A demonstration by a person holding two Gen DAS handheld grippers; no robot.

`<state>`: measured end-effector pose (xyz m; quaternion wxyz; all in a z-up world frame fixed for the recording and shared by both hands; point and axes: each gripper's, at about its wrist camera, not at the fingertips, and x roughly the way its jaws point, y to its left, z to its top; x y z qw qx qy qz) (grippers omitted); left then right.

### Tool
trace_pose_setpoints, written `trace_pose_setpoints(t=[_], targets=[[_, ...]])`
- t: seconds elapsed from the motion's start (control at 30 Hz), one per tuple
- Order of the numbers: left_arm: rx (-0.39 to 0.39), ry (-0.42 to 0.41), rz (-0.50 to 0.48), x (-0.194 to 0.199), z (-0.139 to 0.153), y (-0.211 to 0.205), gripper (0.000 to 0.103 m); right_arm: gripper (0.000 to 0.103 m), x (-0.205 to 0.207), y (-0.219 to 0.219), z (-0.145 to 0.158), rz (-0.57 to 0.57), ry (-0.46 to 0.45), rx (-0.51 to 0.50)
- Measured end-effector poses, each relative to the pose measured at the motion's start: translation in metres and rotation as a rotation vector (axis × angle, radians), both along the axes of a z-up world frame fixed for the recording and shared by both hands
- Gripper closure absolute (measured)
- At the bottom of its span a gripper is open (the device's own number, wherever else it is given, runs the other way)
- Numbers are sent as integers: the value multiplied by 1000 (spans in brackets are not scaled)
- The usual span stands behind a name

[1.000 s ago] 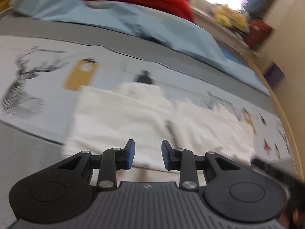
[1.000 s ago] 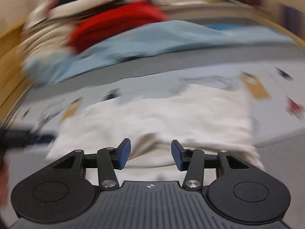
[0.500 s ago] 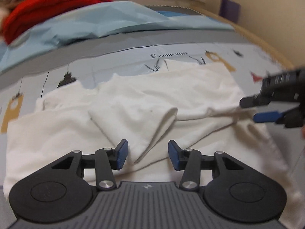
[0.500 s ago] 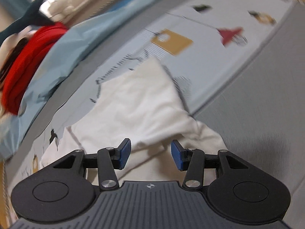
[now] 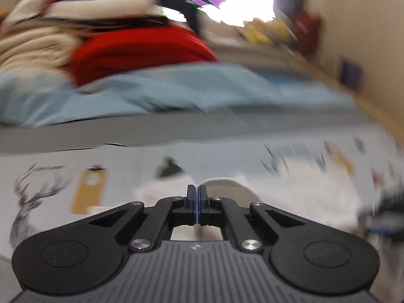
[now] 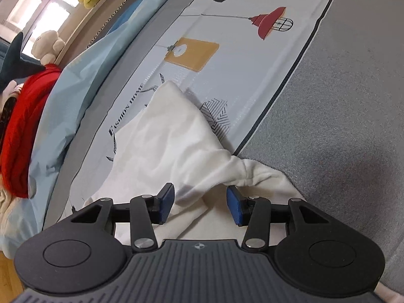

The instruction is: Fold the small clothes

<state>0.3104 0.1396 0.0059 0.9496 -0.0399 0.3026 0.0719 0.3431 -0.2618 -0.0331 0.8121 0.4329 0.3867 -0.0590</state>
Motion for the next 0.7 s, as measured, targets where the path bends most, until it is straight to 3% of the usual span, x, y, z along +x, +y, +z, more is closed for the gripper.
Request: trace_pose_setpoints(t=[0.03,0.1,0.17,0.3,0.33,0.37,0.43,0.53,0.6,0.63,0.7], targets=[[-40,-23,42,-5,7,15,103,65,0,1,1,0,-3,-14],[-131,-52,125,-13,14,50,103,95,0,5,4,21,-17,-51],[-209,-59,192,-16,15,79,103,100,-3,3,7,-2,-38,-74],[-321,-49,256,-20,13,115,103,102,-16,-14,25,-108,-114,-89],[-343,-21,270,-19,10,123,103,102,-18,-18,29,-132,-129,-112],[-372,69,292,-12,-2,132,103,103,-19,-22,32,-149,-133,-130],[-407,199,348,-11,-22,143,103,103,-18,-25,32,-167,-94,-188],[-403,224,302,-9,-24,138,102,103,-9,-24,12,-95,31,-126],[-452,251,183,-5,-24,127,86,100,-11,-17,6,-88,77,-133],[-466,294,139,-3,-28,120,71,100,-11,-12,6,-79,75,-146],[-437,368,139,-2,-40,109,70,100,-9,-6,7,-46,67,-136]])
